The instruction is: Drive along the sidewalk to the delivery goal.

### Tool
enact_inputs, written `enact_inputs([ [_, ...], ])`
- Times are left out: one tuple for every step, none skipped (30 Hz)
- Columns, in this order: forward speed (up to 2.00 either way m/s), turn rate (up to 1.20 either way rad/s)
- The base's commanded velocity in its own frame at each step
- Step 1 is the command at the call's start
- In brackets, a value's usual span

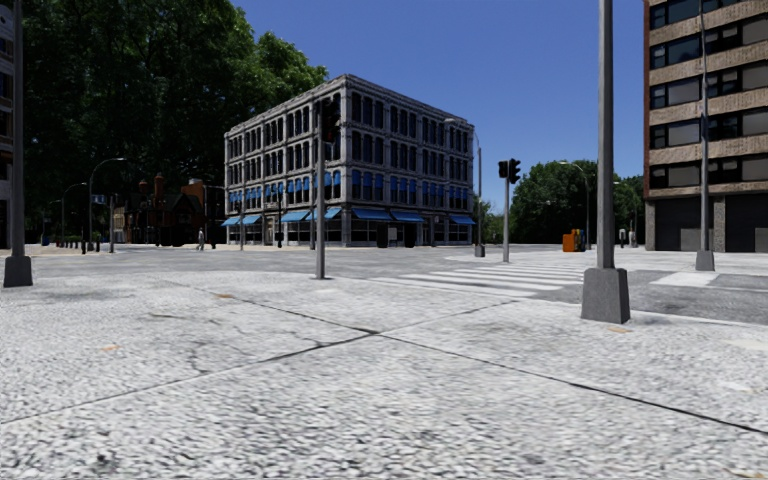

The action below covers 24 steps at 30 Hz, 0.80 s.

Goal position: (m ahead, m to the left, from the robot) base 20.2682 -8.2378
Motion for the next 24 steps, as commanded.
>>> enact_inputs([
  [2.0, 0.0],
  [2.0, 0.0],
  [2.0, 0.0],
  [2.0, 0.0],
  [2.0, 0.0],
  [2.0, 0.0],
  [2.0, 0.0],
  [2.0, 0.0],
  [2.0, 0.0],
  [2.0, 0.0],
  [2.0, 0.0],
  [2.0, 0.0],
  [2.0, 0.0],
  [2.0, 0.0],
  [2.0, 0.0],
  [2.0, 0.0],
  [2.0, 0.0],
  [2.0, 0.0],
  [2.0, 0.0],
  [2.0, 0.0],
  [2.0, 0.0],
  [2.0, 0.0],
  [2.0, 0.0],
  [2.0, 0.0],
])
